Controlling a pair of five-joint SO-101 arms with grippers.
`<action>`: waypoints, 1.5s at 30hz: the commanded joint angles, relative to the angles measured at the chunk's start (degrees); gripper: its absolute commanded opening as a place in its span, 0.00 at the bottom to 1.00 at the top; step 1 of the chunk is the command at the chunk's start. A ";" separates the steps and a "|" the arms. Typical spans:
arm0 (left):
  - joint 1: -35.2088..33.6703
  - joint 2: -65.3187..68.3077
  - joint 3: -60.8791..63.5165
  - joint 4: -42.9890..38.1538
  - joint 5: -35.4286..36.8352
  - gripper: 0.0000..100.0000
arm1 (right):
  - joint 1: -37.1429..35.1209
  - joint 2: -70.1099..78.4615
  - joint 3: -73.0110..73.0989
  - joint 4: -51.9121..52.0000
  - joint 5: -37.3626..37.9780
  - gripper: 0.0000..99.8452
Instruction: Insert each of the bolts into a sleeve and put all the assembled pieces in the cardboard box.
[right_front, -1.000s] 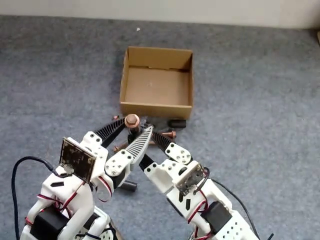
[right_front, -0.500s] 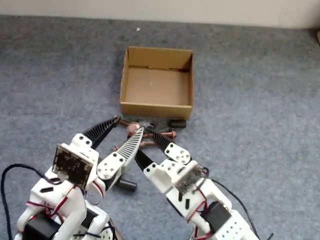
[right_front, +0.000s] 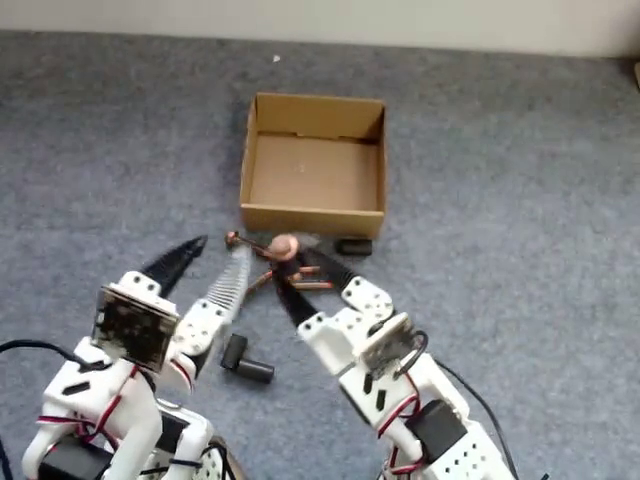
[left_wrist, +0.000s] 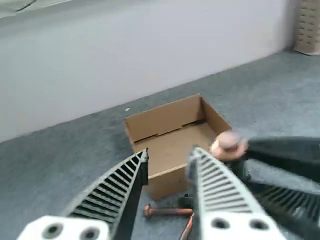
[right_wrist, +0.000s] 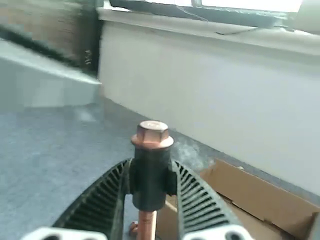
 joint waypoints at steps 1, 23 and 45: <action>-6.73 0.04 2.59 1.58 -0.53 0.01 | 5.85 -0.66 3.74 2.33 -5.63 0.00; -21.85 0.04 28.44 -3.43 -0.53 0.01 | 10.59 45.67 -37.41 1.19 -5.45 0.00; -22.99 0.04 28.53 -3.34 -0.62 0.01 | 14.11 106.33 -60.70 -20.97 -5.54 0.01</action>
